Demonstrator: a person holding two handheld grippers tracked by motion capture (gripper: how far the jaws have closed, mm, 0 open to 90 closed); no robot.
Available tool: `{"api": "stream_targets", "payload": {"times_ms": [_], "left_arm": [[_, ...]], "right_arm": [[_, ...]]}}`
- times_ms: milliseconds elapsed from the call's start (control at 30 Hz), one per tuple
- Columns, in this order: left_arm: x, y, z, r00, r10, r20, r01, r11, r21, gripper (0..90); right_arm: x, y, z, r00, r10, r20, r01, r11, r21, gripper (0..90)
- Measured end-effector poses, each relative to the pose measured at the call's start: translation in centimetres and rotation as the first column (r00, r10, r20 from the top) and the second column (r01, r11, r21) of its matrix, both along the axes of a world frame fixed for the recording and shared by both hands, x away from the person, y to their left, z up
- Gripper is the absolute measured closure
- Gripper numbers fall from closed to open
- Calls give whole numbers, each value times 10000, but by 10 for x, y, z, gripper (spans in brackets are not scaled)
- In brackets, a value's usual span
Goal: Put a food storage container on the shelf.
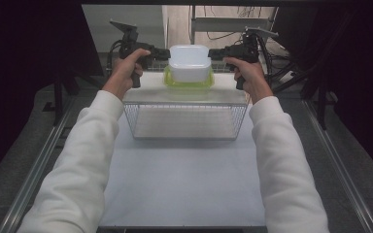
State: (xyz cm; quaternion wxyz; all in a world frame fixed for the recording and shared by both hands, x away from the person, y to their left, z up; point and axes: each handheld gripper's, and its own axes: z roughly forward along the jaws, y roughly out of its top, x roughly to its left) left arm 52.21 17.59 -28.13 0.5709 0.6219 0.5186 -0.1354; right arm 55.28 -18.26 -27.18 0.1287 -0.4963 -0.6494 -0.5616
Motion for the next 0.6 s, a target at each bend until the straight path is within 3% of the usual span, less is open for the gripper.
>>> {"api": "stream_targets", "payload": {"times_ms": [267,433,600], "left_arm": [[-17,0,8,9901,90,1399,-206,9965,813,456],[-35,3,15,9778,74,2094,-283,9949,971,378],[-52,5,16,9665,-86,2564,-325,9873,1555,341]], "right_arm": [[-15,-2,14,9897,-121,1427,212,9978,-625,482],[-30,-2,23,9742,58,2254,206,9932,-1148,424],[-45,-1,26,9563,397,2896,59,9879,-1550,380]]}}
